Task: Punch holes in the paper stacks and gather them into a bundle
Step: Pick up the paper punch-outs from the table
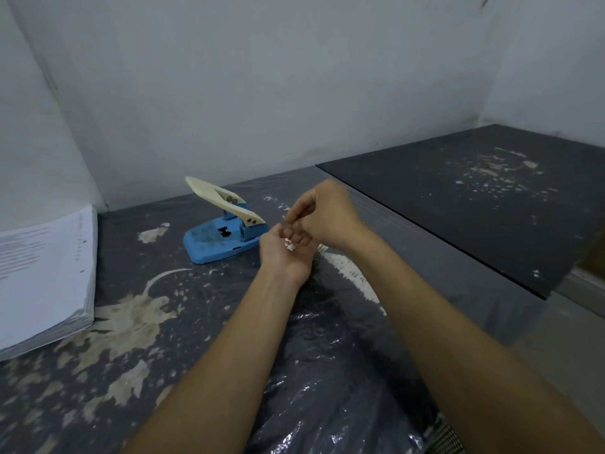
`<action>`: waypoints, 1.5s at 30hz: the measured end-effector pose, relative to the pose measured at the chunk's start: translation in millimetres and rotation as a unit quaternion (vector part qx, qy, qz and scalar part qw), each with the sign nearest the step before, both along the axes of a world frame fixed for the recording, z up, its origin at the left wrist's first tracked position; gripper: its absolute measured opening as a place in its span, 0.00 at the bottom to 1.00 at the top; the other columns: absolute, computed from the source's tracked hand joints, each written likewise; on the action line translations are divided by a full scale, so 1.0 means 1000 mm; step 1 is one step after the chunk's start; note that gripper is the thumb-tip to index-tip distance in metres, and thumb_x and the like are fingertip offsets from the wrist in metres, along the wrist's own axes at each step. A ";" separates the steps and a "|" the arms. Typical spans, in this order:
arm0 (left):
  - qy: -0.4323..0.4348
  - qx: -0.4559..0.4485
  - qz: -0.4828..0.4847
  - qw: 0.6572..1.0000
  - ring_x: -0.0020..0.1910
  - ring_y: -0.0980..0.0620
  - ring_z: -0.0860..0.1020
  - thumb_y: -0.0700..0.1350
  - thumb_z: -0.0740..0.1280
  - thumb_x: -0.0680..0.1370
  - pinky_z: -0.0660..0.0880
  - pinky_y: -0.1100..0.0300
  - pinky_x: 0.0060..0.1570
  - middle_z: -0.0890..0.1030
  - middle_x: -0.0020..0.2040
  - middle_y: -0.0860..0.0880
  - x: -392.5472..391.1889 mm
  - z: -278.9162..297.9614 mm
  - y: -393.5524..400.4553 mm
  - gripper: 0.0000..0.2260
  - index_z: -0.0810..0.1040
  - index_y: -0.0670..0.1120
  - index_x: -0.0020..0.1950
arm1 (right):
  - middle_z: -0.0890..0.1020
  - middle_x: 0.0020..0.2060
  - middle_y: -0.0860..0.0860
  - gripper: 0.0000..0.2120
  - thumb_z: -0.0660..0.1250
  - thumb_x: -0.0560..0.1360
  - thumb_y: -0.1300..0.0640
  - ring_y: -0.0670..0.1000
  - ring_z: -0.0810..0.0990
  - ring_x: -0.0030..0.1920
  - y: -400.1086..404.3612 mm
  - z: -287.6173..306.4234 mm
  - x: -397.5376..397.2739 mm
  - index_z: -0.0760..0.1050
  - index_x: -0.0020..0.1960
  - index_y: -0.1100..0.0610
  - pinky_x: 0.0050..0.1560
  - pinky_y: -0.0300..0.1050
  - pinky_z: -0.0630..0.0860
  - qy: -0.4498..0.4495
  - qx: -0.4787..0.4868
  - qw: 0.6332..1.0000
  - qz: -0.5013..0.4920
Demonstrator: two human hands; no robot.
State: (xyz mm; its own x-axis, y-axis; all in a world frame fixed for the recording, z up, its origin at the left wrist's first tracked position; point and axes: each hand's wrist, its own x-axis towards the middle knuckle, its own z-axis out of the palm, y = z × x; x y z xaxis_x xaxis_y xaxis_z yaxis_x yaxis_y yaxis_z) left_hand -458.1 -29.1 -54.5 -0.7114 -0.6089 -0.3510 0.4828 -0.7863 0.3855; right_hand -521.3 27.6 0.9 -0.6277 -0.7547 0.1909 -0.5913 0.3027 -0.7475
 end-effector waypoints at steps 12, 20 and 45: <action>0.025 -0.018 -0.005 1.000 0.55 0.40 0.81 0.46 0.51 0.86 0.75 0.46 0.64 0.82 0.55 0.34 -0.002 -0.006 -0.009 0.20 0.77 0.33 0.56 | 0.86 0.32 0.52 0.09 0.75 0.67 0.72 0.47 0.86 0.35 0.019 0.005 -0.021 0.85 0.39 0.59 0.41 0.41 0.82 -0.007 -0.045 0.999 -0.002; -0.001 -0.033 -0.002 0.999 0.61 0.39 0.80 0.45 0.51 0.86 0.74 0.47 0.66 0.81 0.59 0.35 -0.006 -0.006 -0.009 0.20 0.76 0.33 0.61 | 0.83 0.57 0.58 0.18 0.64 0.73 0.71 0.56 0.81 0.58 0.040 -0.042 -0.092 0.81 0.60 0.63 0.62 0.45 0.76 0.073 0.052 0.979 -0.183; -0.018 -0.064 -0.002 0.998 0.61 0.40 0.80 0.46 0.51 0.86 0.74 0.48 0.66 0.81 0.60 0.36 -0.006 -0.009 -0.007 0.21 0.75 0.34 0.64 | 0.78 0.59 0.56 0.20 0.57 0.73 0.73 0.58 0.75 0.60 0.050 -0.083 -0.048 0.75 0.61 0.61 0.55 0.45 0.69 0.112 0.084 0.990 -0.012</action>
State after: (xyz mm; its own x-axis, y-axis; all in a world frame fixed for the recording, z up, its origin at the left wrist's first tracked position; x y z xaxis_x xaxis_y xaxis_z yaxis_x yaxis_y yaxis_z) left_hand -464.4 -36.4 -64.0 -0.7021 -0.6478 -0.2956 0.4639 -0.7311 0.5004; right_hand -569.0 78.1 -82.2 -0.6017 -0.7733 0.2000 -0.7277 0.4275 -0.5363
